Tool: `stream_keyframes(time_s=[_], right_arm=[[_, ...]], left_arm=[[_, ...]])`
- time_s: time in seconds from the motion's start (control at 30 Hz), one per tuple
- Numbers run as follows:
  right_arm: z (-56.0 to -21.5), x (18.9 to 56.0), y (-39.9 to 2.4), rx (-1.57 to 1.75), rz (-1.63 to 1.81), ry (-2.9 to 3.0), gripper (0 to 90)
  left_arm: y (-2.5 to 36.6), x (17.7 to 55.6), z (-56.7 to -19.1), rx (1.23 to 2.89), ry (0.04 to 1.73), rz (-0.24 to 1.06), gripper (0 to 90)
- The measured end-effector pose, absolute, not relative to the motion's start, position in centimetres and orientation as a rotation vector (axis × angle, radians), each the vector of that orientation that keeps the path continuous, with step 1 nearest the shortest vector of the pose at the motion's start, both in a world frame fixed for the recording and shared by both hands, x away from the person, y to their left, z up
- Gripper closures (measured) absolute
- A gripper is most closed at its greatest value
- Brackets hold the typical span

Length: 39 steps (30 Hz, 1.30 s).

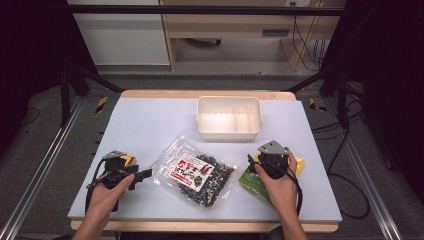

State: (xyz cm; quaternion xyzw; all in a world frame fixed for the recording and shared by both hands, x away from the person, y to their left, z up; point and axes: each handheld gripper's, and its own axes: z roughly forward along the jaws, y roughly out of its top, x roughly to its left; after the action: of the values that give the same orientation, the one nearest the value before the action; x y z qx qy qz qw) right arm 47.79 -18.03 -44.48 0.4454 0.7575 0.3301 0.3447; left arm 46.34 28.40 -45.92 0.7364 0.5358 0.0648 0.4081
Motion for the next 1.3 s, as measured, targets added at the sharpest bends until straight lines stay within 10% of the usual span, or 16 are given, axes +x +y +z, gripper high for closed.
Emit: stream_keyframes(time_s=[0.9, 1.3], right_arm=[[-44.5, 47.8, -17.7, 1.13, 0.855, 1.991, 18.5], [-44.2, 47.6, -17.2, 1.108, 0.869, 1.983, 18.8]], left_arm=[[28.2, 46.7, -46.9, 1.711, 1.356, -0.079, 46.6], [28.0, 47.6, -47.1, 1.701, 1.313, 0.03, 85.5]])
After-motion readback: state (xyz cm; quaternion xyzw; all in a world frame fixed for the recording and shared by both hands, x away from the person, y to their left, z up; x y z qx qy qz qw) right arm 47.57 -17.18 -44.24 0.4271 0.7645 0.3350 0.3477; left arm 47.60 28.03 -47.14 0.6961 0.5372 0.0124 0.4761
